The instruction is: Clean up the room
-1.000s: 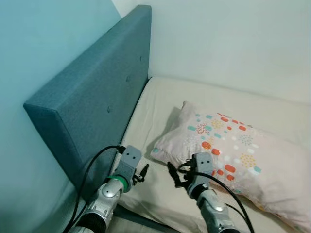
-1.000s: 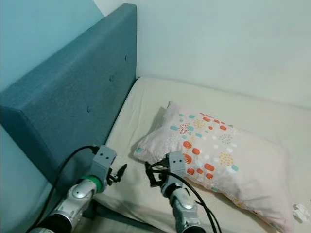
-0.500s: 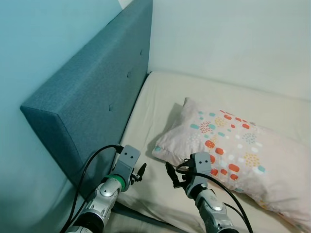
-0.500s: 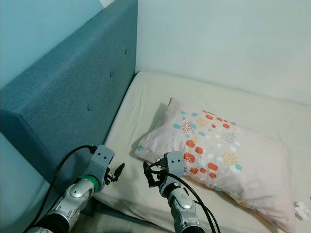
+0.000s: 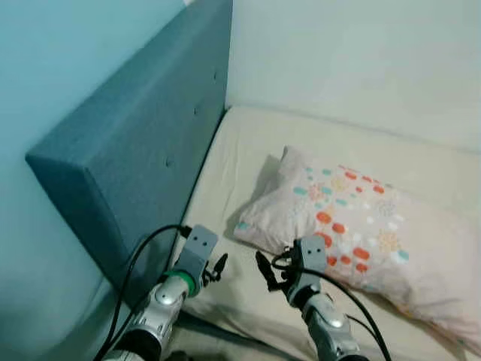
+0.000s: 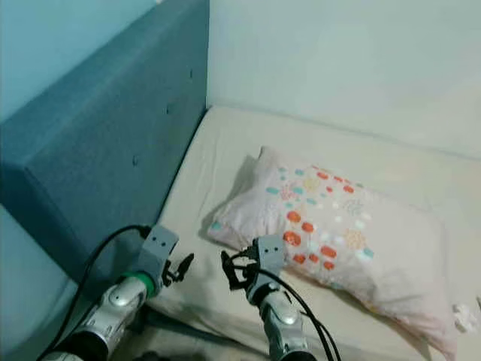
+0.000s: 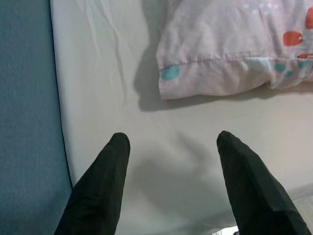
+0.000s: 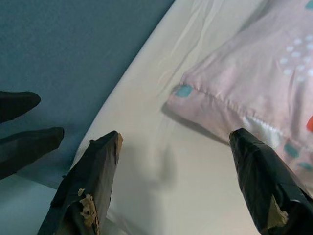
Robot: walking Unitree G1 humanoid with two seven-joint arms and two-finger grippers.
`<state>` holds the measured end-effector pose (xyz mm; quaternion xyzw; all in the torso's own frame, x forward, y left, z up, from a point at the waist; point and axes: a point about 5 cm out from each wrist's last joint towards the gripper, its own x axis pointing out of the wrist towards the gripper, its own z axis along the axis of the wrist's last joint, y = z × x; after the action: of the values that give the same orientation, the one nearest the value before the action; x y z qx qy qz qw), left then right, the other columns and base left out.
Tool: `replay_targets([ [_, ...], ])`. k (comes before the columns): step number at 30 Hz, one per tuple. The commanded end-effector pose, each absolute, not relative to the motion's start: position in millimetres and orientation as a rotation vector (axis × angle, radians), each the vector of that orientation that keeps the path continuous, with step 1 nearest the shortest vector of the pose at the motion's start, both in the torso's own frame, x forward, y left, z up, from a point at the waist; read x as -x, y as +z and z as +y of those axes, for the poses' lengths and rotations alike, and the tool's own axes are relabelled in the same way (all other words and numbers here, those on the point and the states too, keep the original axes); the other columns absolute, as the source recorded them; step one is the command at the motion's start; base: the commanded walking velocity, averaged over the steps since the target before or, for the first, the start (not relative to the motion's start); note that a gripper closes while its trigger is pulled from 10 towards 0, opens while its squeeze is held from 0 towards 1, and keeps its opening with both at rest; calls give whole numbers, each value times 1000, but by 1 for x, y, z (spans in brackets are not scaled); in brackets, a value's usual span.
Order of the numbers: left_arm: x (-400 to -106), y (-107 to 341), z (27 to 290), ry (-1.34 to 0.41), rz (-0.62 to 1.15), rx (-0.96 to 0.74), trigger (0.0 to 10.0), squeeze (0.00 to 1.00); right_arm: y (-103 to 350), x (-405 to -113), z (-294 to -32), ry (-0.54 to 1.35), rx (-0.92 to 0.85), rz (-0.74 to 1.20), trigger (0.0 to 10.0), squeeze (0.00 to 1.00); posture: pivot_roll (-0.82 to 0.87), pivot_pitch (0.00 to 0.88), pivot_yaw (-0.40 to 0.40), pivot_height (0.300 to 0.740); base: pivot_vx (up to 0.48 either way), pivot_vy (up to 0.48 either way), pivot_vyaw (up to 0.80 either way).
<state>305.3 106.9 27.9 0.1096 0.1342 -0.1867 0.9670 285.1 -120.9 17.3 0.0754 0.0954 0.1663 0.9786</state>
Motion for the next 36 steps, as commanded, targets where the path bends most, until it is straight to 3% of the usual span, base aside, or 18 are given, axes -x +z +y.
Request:
replay_targets([
  [1,-303,26,106,-379,281,-220,10000,0,12,-280,-124,317,-163,211,10000,0,40,46,-16,625,0,0,0],
  [18,-304,28,105,-375,271,-215,10000,0,15,-283,-126,298,-158,190,10000,0,40,46,-16,570,0,0,0],
  [25,-311,47,103,-389,183,-208,10000,0,52,-300,-139,233,-46,-13,10000,0,44,49,-14,570,0,0,0],
  [29,-321,76,99,-415,69,-201,10000,0,88,-309,-155,127,4,-198,10000,0,43,49,-13,570,0,0,0],
  [35,-325,98,90,-458,-23,-254,10000,0,111,-315,-183,-45,-45,-287,10000,0,43,52,-12,570,0,0,0],
  [36,-327,103,85,-465,-39,-252,10000,0,110,-320,-195,-109,-118,-260,10000,0,42,61,-6,570,0,0,0],
])
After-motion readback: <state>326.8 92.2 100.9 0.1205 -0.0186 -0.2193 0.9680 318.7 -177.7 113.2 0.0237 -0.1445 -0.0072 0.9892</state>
